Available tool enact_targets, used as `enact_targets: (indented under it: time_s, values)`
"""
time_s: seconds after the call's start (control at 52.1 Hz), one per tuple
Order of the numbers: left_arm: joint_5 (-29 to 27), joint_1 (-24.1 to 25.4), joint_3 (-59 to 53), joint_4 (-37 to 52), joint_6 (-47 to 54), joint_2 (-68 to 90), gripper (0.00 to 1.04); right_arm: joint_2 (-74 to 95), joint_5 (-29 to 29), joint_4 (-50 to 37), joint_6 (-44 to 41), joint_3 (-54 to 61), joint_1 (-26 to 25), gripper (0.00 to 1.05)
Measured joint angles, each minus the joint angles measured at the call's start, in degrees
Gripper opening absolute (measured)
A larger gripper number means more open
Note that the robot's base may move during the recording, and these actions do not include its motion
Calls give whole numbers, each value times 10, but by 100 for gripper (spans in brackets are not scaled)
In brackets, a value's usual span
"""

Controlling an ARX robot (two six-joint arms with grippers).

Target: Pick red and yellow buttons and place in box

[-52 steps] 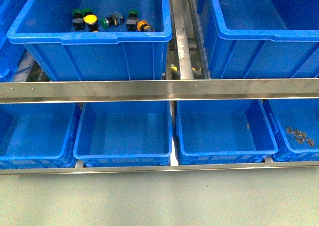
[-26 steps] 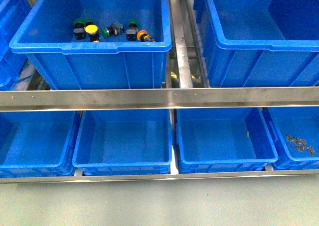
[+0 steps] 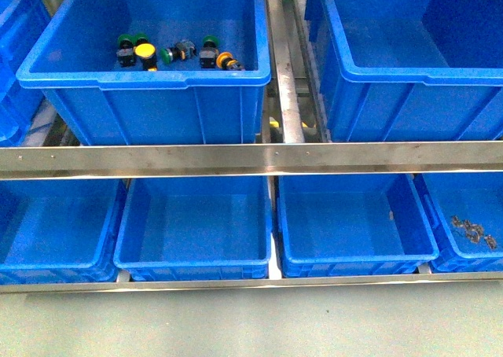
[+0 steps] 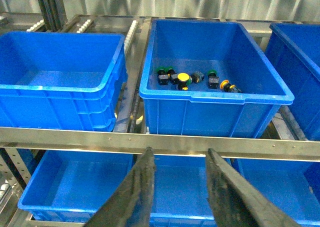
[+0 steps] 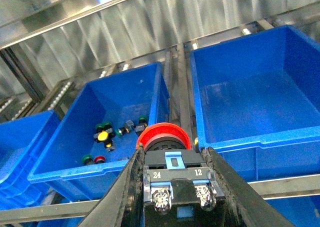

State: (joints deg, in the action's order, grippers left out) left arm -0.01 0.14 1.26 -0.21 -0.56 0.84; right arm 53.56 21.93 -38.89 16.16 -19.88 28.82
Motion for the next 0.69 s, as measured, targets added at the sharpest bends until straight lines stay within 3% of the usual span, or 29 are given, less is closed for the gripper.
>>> enact_targets:
  time_s: [0.365,0.691]
  values:
    - [-1,0,0,0,0,0,98,-2,10,-1,4,12,9,26]
    - [0,0,0,0,1,0,97,-19,10,16,7,25,6,26]
